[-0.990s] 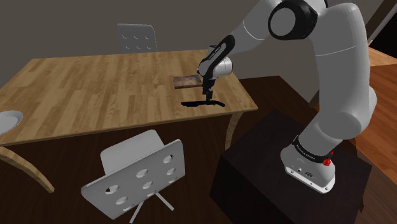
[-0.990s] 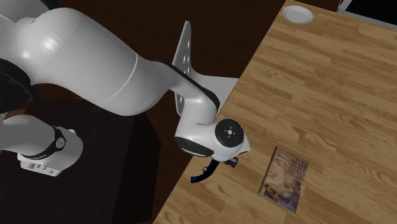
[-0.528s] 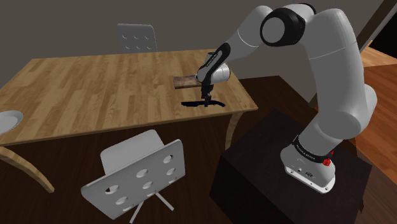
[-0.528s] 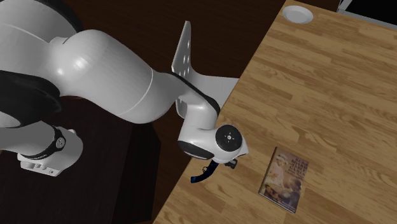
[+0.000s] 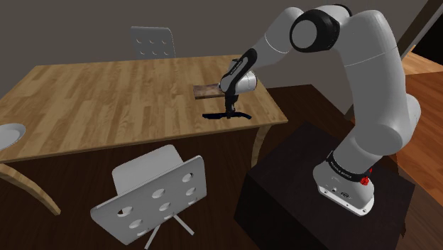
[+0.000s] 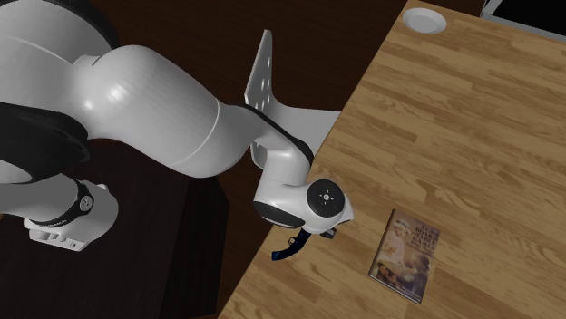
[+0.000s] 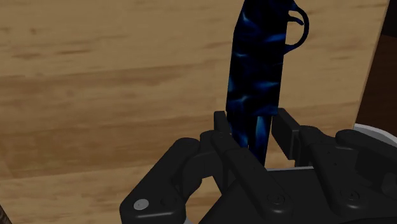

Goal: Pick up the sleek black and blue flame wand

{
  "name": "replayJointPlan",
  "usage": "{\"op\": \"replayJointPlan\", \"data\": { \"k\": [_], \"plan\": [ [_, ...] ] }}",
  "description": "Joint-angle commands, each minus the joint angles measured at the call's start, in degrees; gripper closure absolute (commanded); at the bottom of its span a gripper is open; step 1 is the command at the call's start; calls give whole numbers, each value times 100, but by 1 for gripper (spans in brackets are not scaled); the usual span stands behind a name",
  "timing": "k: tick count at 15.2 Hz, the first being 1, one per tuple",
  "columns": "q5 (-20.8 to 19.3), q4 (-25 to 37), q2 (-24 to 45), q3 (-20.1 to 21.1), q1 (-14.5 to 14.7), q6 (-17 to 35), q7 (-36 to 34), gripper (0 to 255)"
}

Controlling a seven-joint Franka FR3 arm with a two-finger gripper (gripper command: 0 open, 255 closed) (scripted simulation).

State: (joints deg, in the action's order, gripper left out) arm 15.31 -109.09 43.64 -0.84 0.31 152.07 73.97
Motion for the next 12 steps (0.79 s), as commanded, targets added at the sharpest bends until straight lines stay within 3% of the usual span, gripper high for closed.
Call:
{"op": "replayJointPlan", "data": {
  "k": [1, 12],
  "plan": [
    [0, 2, 1, 1, 0, 2, 0, 255],
    [-79, -237, -623, -91, 71, -383, -111, 255]
  ]
}}
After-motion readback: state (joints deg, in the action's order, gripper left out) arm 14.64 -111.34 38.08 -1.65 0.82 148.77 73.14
